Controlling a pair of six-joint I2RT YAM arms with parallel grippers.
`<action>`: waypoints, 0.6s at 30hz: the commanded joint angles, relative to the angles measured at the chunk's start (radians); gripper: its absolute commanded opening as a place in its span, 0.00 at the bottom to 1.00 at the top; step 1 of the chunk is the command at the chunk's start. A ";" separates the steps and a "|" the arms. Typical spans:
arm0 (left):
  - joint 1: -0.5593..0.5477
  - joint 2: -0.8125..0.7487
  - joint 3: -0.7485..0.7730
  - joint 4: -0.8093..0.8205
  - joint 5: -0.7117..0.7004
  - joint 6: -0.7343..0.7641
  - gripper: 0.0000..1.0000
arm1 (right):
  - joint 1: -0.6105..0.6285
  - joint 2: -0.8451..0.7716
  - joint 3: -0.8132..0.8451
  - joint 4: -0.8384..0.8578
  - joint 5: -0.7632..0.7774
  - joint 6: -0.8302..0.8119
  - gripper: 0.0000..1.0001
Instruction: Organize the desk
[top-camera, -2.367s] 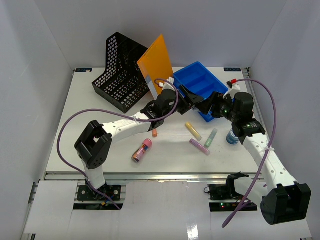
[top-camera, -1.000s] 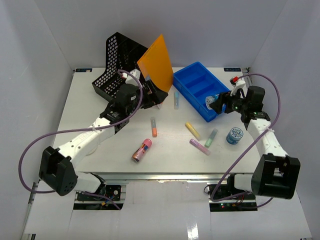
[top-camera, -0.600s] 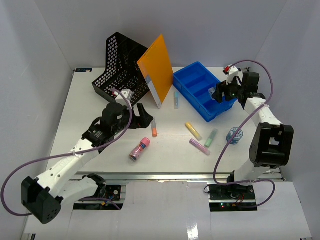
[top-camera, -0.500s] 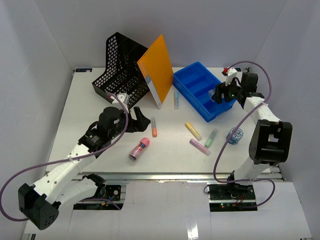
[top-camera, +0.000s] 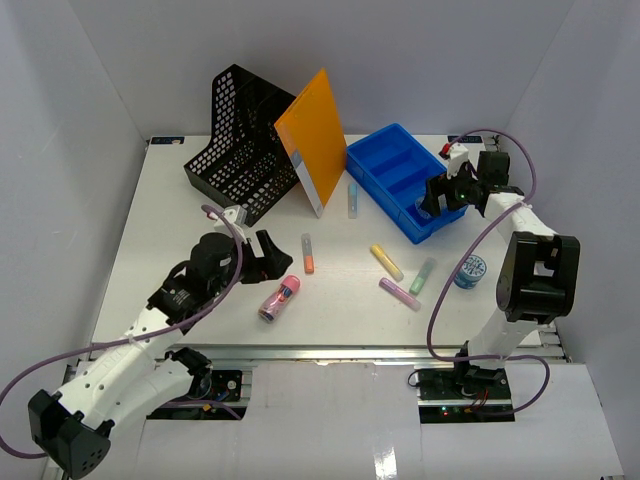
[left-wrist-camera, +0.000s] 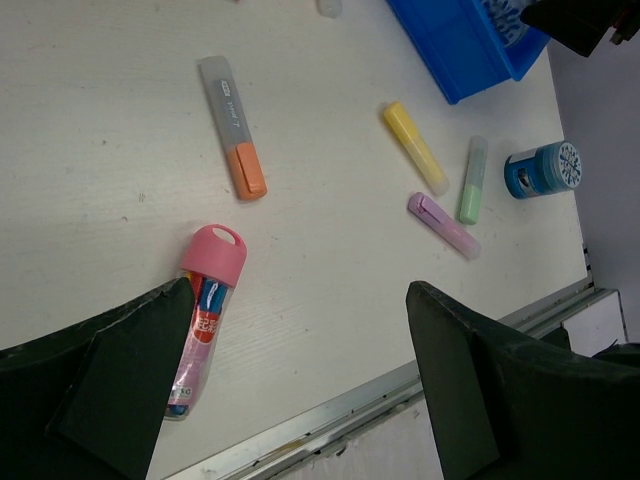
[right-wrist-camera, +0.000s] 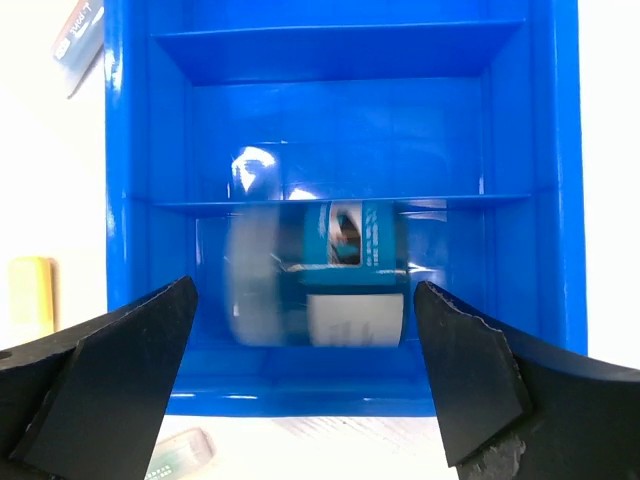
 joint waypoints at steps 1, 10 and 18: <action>0.007 -0.019 -0.032 -0.024 -0.009 -0.068 0.98 | -0.002 -0.096 0.035 -0.016 -0.037 -0.026 0.90; 0.005 0.012 -0.026 0.006 0.068 -0.058 0.98 | -0.020 -0.339 -0.017 -0.300 -0.321 -0.192 0.90; 0.006 0.065 -0.126 0.160 0.194 -0.053 0.98 | -0.024 -0.560 -0.188 -0.510 -0.097 -0.362 0.90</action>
